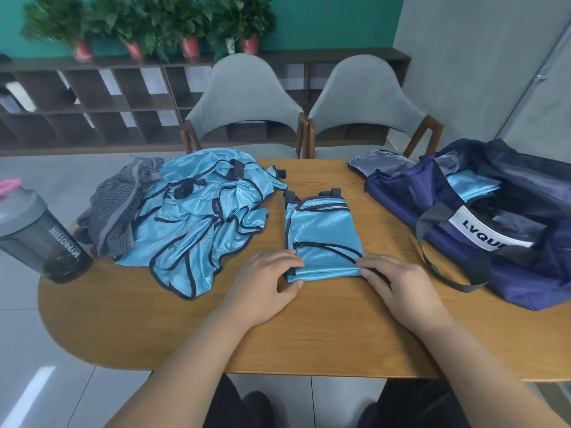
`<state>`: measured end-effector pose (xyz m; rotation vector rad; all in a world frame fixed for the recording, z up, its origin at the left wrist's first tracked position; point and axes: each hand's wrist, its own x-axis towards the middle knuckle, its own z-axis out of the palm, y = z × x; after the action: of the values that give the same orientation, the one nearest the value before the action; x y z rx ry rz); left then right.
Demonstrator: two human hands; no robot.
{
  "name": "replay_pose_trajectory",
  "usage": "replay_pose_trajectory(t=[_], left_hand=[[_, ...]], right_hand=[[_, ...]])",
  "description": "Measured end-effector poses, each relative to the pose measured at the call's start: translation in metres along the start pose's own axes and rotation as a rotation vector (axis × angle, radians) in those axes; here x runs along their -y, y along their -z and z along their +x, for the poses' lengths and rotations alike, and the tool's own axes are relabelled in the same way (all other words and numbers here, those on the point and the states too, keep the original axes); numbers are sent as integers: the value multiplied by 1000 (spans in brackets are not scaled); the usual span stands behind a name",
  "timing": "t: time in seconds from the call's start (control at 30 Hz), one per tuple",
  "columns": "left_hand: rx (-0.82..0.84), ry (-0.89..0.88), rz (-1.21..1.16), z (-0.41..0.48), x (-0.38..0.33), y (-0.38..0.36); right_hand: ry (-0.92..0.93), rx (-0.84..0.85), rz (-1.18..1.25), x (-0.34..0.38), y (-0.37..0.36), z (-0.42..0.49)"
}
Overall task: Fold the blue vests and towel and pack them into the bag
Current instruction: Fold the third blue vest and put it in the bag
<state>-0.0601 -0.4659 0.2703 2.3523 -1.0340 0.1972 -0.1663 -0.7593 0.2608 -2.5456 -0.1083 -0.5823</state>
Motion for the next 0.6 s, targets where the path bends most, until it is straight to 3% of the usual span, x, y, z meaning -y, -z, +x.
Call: replay_pose_trajectory(t=[0.2,0.43,0.6], left_hand=[[16,-46,64,0,-3,1],[-81,-45,67,-4,-6,2],[-129,155,-281,-10,-25,11]], right_hand=[[-11,-35,-12,6,5,1],[1,-41,-52,11,5,0],[-94,-91,65,29,14,-8]])
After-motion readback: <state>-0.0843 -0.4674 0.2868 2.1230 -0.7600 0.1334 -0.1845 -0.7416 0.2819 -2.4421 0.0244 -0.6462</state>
